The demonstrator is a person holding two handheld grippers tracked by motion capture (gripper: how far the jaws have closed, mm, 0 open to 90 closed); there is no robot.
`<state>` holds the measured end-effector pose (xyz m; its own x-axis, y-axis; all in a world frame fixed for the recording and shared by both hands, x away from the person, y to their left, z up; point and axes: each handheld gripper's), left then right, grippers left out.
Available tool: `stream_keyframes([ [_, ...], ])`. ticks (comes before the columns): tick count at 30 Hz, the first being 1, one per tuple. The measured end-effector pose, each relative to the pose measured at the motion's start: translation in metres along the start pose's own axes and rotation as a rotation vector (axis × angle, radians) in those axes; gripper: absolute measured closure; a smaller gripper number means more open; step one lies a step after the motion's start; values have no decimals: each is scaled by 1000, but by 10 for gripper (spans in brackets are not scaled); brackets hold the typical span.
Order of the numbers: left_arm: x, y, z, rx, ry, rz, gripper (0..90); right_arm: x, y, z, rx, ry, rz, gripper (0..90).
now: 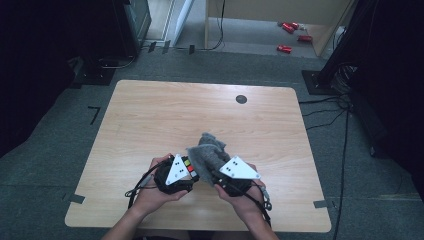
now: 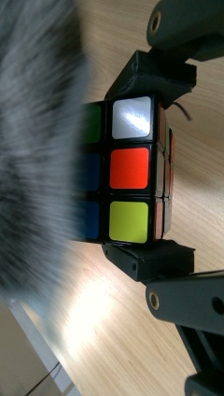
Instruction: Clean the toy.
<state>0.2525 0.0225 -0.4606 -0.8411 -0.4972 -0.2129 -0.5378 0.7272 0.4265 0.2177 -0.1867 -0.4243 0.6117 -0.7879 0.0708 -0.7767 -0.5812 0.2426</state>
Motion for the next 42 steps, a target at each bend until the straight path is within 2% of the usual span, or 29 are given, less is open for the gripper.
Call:
stream_keyframes([
  [1, 1, 0, 0, 0, -6, 1, 348, -9, -1, -2, 0, 20, -29, 628],
  [4, 4, 1, -2, 22, -20, 8, 348, -23, -6, -1, -18, 59, -72, 626],
  [6, 6, 2, -2, 32, -37, -5, 348, -24, -10, 4, -33, 67, -77, 624],
  [8, 5, 2, -1, 33, -42, -3, 348, -19, -10, 7, -22, 41, -86, 626],
  [10, 5, 3, -1, 42, -36, -1, 348, -16, -9, 7, -22, 50, -64, 625],
  [18, 1, 4, 2, 60, -23, 4, 348, 7, -4, 8, -13, 2, -9, 624],
  [20, -2, 7, 2, 99, 11, 18, 348, 13, -3, 8, -26, 1, 25, 625],
  [22, -8, 13, 5, 175, 31, 45, 348, 23, 0, 9, -36, -22, 65, 625],
  [23, -10, 16, 8, 234, 39, 62, 348, 27, 2, 9, -32, -41, 73, 625],
  [24, -13, 19, 11, 283, 53, 69, 347, 32, 4, 8, -20, -73, 77, 624],
  [26, -18, 22, 15, 345, 58, 70, 347, 39, 10, 4, 22, -139, 69, 624],
  [27, -19, 22, 16, 356, 54, 68, 347, 40, 14, 1, 56, -175, 52, 624],
  [29, -19, 23, 18, 376, 40, 68, 347, 38, 20, -5, 119, -213, 3, 623],
  [33, -11, 21, 17, 398, -4, 80, 346, 27, 22, -14, 190, -239, -90, 618],
  [34, -9, 21, 17, 407, -17, 78, 346, 24, 19, -13, 181, -244, -111, 617],
  [36, -6, 22, 15, 422, -22, 80, 346, 21, 14, -7, 147, -229, -114, 617],
  [37, -6, 23, 14, 425, -26, 75, 346, 21, 12, -4, 138, -241, -118, 617],
  [39, -5, 26, 12, 421, -40, 45, 346, 25, 8, 4, 145, -297, -130, 617],
  [40, -4, 28, 10, 424, -46, 26, 346, 28, 6, 9, 136, -303, -126, 618],
  [42, -4, 31, 6, 435, -44, 25, 346, 35, 1, 17, 98, -308, -107, 618],
])
Point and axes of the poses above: each handheld gripper's, and its own axes: y roughly backward along the jaws, z roughly out of its underside, x roughly to its right, and after that the axes turned 8 degrees about x, right-handed
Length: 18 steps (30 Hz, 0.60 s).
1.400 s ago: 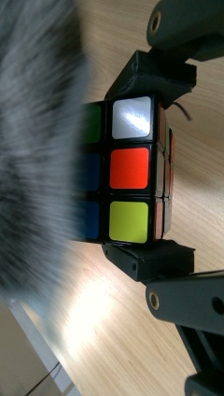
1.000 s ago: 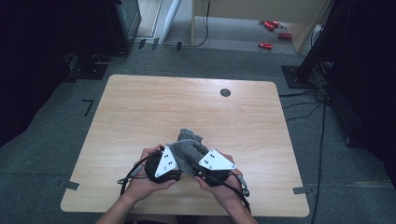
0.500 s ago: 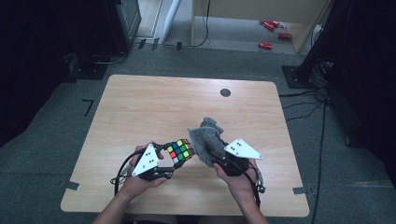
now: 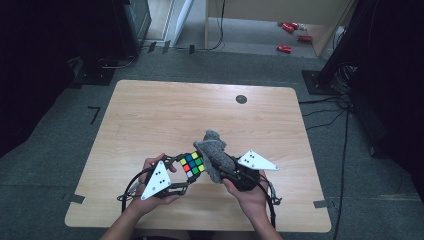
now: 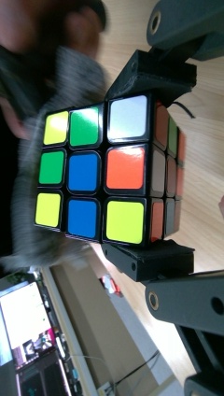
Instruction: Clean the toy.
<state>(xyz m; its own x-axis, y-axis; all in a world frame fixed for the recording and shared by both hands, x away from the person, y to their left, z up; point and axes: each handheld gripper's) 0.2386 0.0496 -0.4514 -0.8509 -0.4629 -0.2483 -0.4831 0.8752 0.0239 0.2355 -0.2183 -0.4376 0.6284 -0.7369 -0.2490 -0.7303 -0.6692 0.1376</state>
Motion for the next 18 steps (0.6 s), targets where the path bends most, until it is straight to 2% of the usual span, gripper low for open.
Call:
stream_keyframes([
  [2, -1, 0, -3, 29, 14, -1, 347, 9, -2, 6, -42, -23, 19, 619],
  [3, -1, 0, -3, 31, 20, 0, 347, 15, -6, 11, -96, -25, 36, 618],
  [5, -3, 0, -1, 15, 20, -2, 347, 22, -8, 16, -139, -46, 39, 617],
  [7, -5, 0, 3, -1, 28, -5, 346, 27, -5, 13, -113, -94, 33, 617],
  [9, -7, 0, 6, -7, 39, -6, 346, 27, 1, 5, -71, -109, 34, 617],
  [12, -6, -1, 7, -11, 36, 0, 346, 17, 10, -10, -5, -88, 13, 614],
  [16, -2, -4, 8, -30, 20, 13, 346, -4, 20, -28, 101, -32, -56, 610],
  [18, -1, -5, 8, -25, 25, 17, 346, -9, 24, -33, 145, -28, -86, 610],
])
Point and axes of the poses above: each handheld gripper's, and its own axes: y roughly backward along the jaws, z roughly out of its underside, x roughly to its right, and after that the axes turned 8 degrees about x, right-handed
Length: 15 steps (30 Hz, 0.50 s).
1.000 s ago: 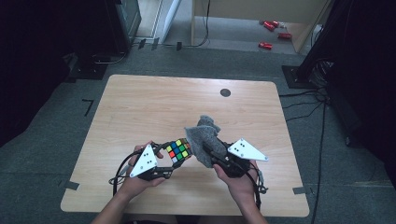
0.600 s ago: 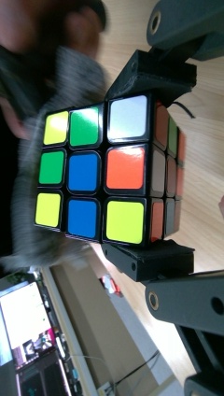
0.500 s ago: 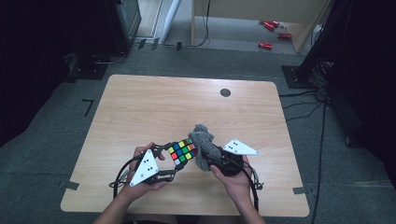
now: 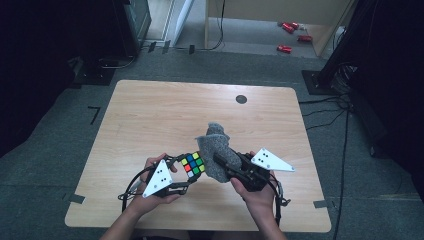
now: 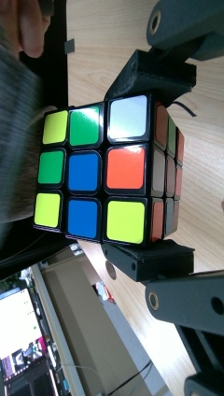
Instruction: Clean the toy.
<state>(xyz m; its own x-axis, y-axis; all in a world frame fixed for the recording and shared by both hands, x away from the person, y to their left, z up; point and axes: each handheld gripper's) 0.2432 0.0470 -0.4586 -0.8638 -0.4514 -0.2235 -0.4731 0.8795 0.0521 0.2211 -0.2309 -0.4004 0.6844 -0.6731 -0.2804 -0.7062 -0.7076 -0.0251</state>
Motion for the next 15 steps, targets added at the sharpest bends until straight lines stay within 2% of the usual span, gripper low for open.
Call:
stream_keyframes([
  [2, 0, 0, -2, 13, 11, 7, 346, -3, 0, 0, 13, 1, -23, 610],
  [5, 1, 1, -6, 35, 24, 21, 346, -1, -6, 10, -43, -8, -21, 610],
  [7, 1, 2, -8, 21, 15, 17, 346, 3, -11, 21, -71, -36, -29, 609],
  [9, -1, 3, -6, 9, 18, 18, 346, 8, -14, 27, -67, -74, -33, 609],
  [15, -3, 4, -6, 15, 33, 16, 346, 26, -19, 42, -169, -102, 19, 612],
])
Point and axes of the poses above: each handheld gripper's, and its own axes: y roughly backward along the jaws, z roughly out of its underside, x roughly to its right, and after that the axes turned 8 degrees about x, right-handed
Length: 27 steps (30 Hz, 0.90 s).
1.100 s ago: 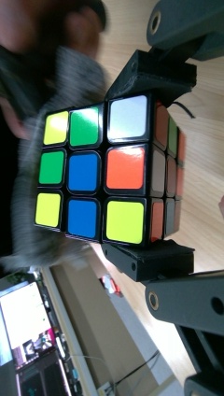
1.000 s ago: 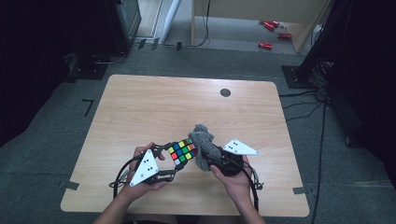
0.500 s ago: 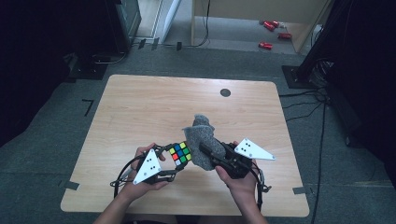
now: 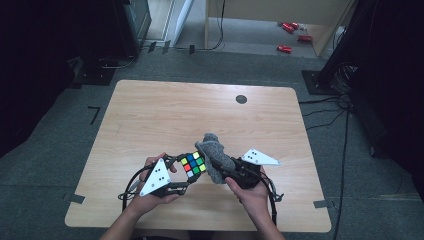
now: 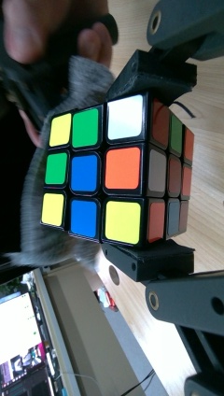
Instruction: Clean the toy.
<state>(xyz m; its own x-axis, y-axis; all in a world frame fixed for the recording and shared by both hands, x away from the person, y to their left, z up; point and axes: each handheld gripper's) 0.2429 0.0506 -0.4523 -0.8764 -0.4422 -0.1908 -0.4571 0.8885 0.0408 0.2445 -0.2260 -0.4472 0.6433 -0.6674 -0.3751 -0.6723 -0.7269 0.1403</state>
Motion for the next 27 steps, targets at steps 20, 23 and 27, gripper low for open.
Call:
stream_keyframes([
  [20, -29, 15, 0, 179, 318, -25, 346, -18, -16, 18, 32, 135, -114, 619],
  [23, -29, 15, 0, 179, 330, -13, 346, -26, -19, 22, 22, 234, -122, 625],
  [27, -32, 16, 0, 184, 349, -15, 346, -34, -24, 29, -20, 317, -169, 625],
])
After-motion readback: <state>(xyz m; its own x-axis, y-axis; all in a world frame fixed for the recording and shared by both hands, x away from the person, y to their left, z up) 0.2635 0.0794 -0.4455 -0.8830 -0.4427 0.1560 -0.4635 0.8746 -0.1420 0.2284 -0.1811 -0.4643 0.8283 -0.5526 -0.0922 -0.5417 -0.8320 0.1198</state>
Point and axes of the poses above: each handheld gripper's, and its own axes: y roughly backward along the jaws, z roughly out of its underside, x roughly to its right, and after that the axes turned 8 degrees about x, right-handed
